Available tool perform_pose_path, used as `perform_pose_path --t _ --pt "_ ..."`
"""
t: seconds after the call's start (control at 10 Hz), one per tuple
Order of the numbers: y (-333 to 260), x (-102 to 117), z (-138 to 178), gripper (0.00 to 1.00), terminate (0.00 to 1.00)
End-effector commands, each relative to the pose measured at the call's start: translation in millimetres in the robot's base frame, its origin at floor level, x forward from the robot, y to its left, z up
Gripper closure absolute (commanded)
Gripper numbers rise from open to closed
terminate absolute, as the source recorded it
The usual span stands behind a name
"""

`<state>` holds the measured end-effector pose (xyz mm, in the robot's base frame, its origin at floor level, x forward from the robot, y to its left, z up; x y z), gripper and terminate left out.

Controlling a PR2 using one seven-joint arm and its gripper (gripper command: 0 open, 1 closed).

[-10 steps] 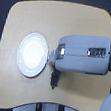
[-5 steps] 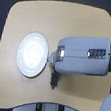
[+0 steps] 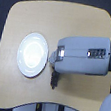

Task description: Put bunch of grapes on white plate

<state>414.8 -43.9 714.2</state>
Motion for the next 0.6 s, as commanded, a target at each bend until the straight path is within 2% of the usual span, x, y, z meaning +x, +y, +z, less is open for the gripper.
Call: perform_pose_path --t 0.0,0.5 --pt "8.8 -2.8 4.8 1.0 0.0" --pt "9.9 2.8 9.6 1.0 0.0"
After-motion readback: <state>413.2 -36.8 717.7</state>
